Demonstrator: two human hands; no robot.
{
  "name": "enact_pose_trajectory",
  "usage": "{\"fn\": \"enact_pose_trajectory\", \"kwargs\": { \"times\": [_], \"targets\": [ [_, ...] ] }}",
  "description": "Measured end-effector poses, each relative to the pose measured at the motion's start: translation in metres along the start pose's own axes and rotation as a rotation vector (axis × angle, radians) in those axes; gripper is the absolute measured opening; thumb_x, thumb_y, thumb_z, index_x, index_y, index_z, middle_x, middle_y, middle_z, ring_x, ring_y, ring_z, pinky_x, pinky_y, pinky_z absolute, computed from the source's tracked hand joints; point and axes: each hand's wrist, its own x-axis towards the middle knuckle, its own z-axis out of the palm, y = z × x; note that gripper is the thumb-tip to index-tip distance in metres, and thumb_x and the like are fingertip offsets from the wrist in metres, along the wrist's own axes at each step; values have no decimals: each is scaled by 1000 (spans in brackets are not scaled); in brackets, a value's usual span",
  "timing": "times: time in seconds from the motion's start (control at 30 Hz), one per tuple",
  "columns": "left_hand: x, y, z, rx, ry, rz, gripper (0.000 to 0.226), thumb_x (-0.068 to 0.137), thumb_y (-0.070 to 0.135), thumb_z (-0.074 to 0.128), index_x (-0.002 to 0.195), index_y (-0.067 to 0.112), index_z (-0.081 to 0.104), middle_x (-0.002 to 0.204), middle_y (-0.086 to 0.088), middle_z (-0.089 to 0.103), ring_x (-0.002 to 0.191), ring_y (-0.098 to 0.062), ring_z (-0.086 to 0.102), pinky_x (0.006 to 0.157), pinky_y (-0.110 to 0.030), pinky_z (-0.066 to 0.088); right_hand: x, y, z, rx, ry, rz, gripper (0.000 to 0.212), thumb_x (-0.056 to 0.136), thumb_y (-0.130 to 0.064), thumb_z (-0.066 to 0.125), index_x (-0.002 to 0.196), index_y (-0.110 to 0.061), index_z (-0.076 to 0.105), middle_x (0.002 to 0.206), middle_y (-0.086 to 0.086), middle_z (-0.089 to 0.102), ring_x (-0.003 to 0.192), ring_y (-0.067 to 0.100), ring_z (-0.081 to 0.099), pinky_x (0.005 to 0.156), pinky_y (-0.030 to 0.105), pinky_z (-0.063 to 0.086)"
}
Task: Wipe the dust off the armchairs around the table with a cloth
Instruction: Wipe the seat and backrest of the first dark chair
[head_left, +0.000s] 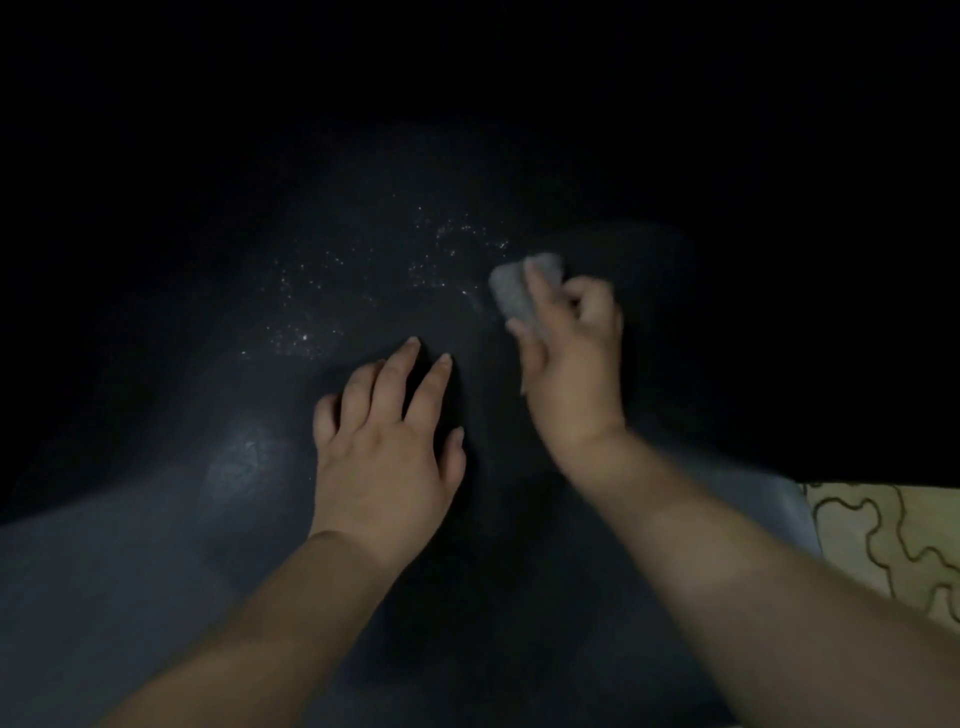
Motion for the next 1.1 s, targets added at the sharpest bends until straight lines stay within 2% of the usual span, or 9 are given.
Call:
{"fn": "enact_pose_trajectory", "kwargs": {
  "times": [0.2, 0.33, 0.4, 0.5, 0.6, 0.73, 0.83, 0.93, 1.1],
  "targets": [
    [1, -3, 0, -2, 21, 29, 59, 87, 44, 52, 142, 25, 42, 149, -2, 35, 129, -25, 33, 101, -50, 31, 31, 23, -9, -139, 37, 44, 48, 92, -18, 60, 138, -21, 50, 118, 14, 45, 106, 27, 43, 96, 26, 34],
    [-1, -8, 1, -13, 40, 55, 61, 83, 41, 58, 140, 22, 46, 147, -3, 39, 126, -26, 38, 99, -49, 34, 83, 4, 15, -20, 102, 157, 19, 92, -32, 61, 105, -19, 59, 104, -5, 44, 95, -7, 52, 72, 10, 47],
    [-2, -8, 0, -17, 32, 60, 62, 82, 41, 58, 140, 21, 46, 148, -3, 38, 126, -26, 39, 99, -48, 34, 58, -12, 24, -39, 34, 41, 15, 88, -42, 64, 95, -29, 60, 104, -6, 45, 95, 1, 54, 78, 19, 50],
    [-4, -11, -3, -31, 20, 68, 63, 83, 41, 58, 141, 21, 45, 149, -3, 38, 126, -25, 39, 99, -47, 34, 15, -10, 19, -159, -76, -247, 41, 89, -25, 63, 128, -35, 55, 116, 6, 47, 104, 24, 49, 90, 35, 46],
    [-8, -19, -5, -27, 27, 63, 62, 82, 42, 57, 140, 21, 47, 147, -2, 40, 125, -25, 41, 98, -46, 36, 49, 7, 13, -156, -13, -113, 41, 90, -24, 61, 129, -36, 53, 117, 10, 46, 105, 26, 48, 95, 38, 44],
    [-10, -28, -4, -31, 61, 55, 58, 83, 41, 58, 138, 22, 50, 142, -1, 45, 119, -24, 45, 96, -44, 39, 110, -21, 33, 51, 77, 148, 17, 94, -33, 59, 100, -18, 54, 107, 2, 45, 95, 19, 54, 60, 17, 49],
    [-12, -32, -5, -24, 67, 55, 59, 82, 43, 52, 137, 21, 50, 140, -1, 46, 116, -23, 45, 95, -43, 37, 75, -48, 48, 10, -9, -40, 14, 90, -43, 63, 94, -31, 58, 105, -7, 46, 95, 10, 54, 79, 24, 51],
    [-15, -37, -5, -30, 76, 38, 60, 81, 41, 61, 137, 21, 50, 140, 0, 46, 115, -23, 44, 95, -43, 37, 31, -38, 35, -35, -93, -262, 43, 89, -20, 65, 131, -25, 57, 114, 10, 48, 101, 25, 47, 90, 34, 44],
    [-17, -49, -7, -14, 91, 21, 58, 84, 44, 53, 137, 22, 51, 140, 2, 47, 115, -21, 44, 95, -45, 39, 94, -29, 37, 77, -19, 40, 41, 94, -24, 58, 135, -22, 52, 116, 9, 42, 105, 15, 37, 97, 28, 37]
  ]
}}
